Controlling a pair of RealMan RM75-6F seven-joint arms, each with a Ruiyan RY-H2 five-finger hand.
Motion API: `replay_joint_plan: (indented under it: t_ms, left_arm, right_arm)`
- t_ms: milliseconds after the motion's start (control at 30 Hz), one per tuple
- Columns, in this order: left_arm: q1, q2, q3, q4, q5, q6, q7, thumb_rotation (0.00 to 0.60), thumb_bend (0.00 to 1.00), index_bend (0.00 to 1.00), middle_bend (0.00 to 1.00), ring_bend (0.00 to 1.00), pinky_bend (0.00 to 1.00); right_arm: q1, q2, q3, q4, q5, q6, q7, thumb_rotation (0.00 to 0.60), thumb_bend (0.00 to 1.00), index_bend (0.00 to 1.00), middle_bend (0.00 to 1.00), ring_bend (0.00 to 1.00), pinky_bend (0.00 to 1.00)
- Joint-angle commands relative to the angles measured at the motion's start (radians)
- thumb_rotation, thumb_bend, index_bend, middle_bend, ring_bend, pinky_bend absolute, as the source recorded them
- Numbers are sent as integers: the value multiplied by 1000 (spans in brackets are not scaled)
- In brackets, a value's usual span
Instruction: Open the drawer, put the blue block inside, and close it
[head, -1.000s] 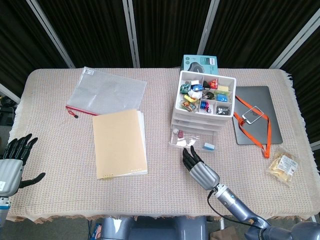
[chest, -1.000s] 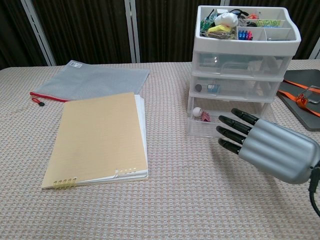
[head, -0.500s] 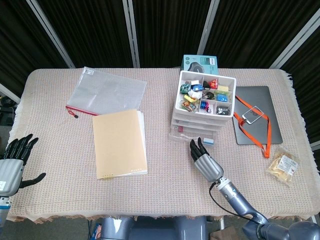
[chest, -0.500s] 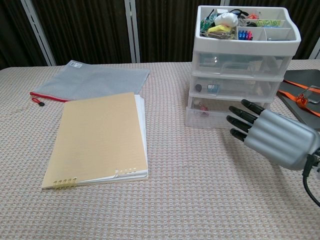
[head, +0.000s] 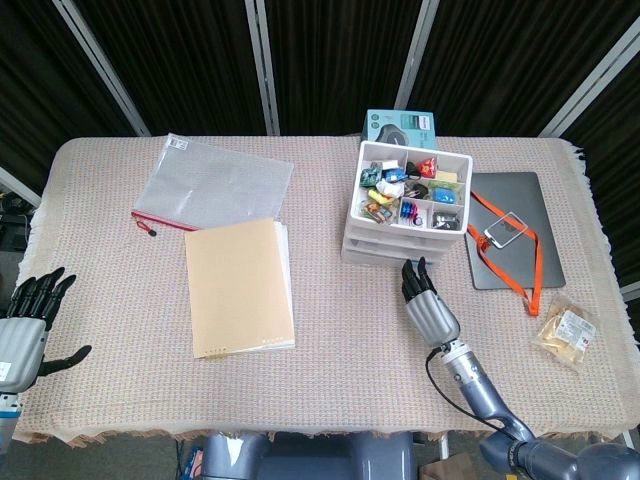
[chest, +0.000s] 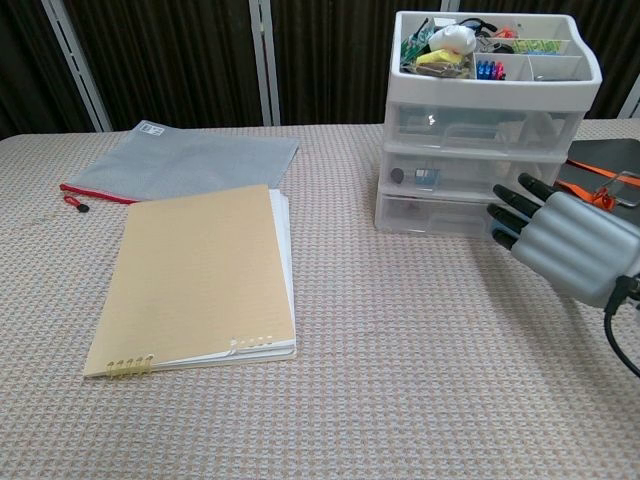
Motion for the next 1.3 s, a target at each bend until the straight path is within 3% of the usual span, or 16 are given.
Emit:
replay_joint_plan:
  t_ms: [33,267,433,700,1000,1100,1300]
  left_arm:
    - [1,-1,1,1,0,1,1,600,187,57,0,0,0]
    - [3,-3,1,3,4,5,4,600,185,58,0,0,0]
    - [3,-4,3,4,7,5,5,600,187,61,0,0,0]
    - [8,-10,5,8,12,16,17,600,186,69,0,0,0]
    - [10,-17,2,18,10,21,54,600,185,69,0,0,0]
    - [10,-20,1,29,5,20,92,600,186,61,0,0,0]
    - [10,-24,-2,42,7,26,136,600,185,49,0,0,0]
  right_arm:
    - [-4,4,12,-10,19,2,-13,600,270,239,95,20,112]
    - [-27,52,-8,-89,18,33,-15,600,269,240,96,20,112]
    - [-58,167,-56,-238,-33,92,32,600,271,240,96,22,112]
    - [-113,371,-68,-445,-85,231,179,600,264,235,95,24,112]
    - [-235,525,-60,-621,34,339,540,600,160,168,74,0,111]
    - [-289,606,-86,-700,58,361,771,600,112,111,25,0,85]
    - [-341,684,-140,-735,37,364,1038,600,38,26,0,0,34]
